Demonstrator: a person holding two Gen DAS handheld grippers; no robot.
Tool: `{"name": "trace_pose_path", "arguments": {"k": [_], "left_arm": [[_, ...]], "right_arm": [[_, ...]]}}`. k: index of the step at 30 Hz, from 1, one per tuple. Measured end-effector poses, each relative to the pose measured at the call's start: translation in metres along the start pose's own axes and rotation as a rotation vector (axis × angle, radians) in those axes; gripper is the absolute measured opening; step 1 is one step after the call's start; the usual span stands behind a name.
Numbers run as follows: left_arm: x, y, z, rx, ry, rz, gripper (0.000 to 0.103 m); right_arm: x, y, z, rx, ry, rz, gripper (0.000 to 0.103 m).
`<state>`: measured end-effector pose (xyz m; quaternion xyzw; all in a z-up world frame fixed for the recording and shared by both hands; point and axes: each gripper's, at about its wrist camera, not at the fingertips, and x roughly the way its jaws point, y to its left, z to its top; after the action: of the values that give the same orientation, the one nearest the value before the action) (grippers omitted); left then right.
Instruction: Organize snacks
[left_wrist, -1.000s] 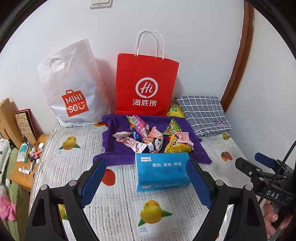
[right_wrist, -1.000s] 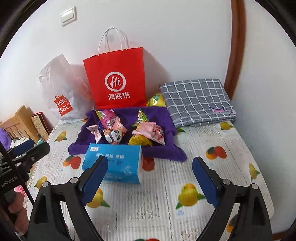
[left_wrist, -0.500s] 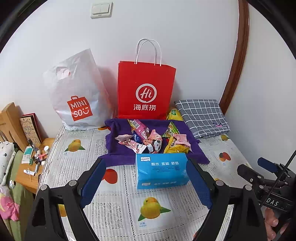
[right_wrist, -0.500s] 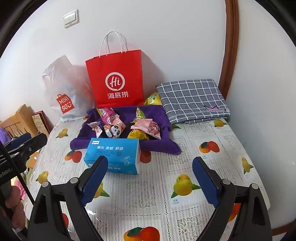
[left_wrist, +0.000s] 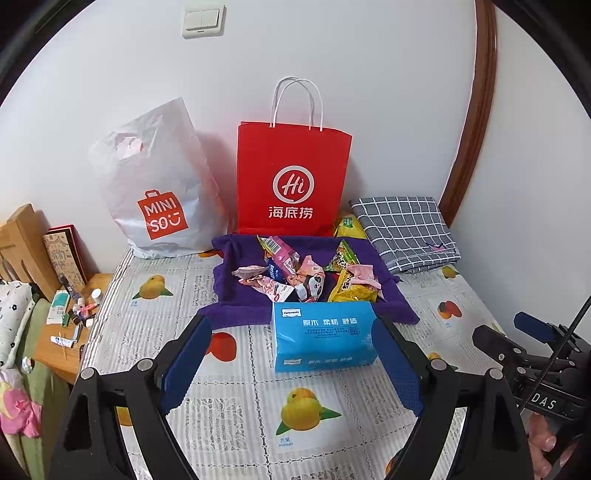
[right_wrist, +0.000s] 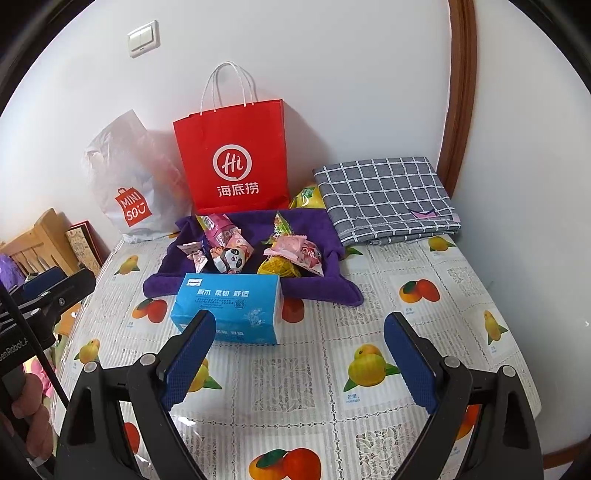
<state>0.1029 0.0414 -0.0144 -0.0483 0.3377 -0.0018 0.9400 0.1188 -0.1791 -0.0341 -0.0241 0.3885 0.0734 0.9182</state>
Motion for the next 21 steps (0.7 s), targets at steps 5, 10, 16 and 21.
{"name": "trace_pose_path", "arguments": {"k": [5, 10, 16, 21], "left_arm": [[-0.0016, 0.0002, -0.0002, -0.002, 0.000, -0.003, 0.088], [-0.0018, -0.0001, 0.0001, -0.005, 0.000, -0.003, 0.088], [-0.0014, -0.0006, -0.0001, -0.006, 0.002, -0.005, 0.088], [-0.0016, -0.0009, -0.0002, -0.006, 0.001, -0.005, 0.088]], "right_arm": [[-0.0012, 0.0006, -0.0003, -0.002, -0.005, -0.002, 0.092], [-0.0029, -0.0008, -0.0007, 0.003, -0.008, -0.003, 0.092], [-0.0047, -0.0024, -0.0008, 0.008, -0.009, -0.008, 0.092], [-0.0055, -0.0031, -0.0006, 0.011, -0.010, -0.011, 0.092]]}}
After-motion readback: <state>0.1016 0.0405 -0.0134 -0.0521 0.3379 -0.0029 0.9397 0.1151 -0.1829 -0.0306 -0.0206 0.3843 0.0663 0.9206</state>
